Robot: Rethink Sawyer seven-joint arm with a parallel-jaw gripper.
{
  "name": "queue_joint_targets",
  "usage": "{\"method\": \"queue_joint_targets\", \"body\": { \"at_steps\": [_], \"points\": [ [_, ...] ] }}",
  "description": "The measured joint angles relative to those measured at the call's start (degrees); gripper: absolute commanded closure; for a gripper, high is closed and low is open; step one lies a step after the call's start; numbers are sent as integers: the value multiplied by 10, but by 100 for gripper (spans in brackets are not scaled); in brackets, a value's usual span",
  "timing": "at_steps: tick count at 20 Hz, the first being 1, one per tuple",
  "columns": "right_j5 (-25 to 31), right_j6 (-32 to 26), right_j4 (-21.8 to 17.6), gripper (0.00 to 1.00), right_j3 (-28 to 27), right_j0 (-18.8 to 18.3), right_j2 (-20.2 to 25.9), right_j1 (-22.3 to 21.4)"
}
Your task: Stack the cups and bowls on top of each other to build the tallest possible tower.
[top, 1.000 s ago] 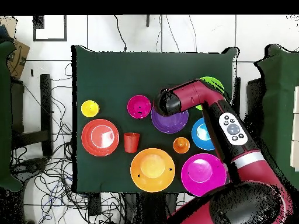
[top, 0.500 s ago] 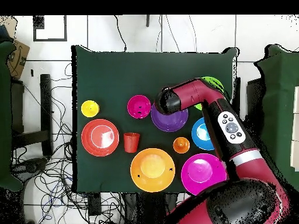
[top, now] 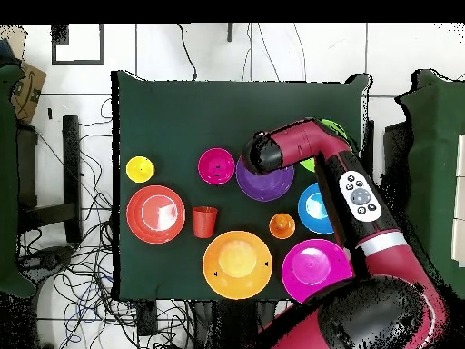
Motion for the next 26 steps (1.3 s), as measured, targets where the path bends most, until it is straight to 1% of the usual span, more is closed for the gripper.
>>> {"method": "queue_joint_targets", "body": {
  "at_steps": [4,5,15,26],
  "points": [
    [1,0,1,0,-7,0,0,2],
    [1,0,2,100,-8,0,0,2],
    [10,0,6,100,-32,1,0,8],
    [10,0,6,100,-37,2,0,10]
  ]
}}
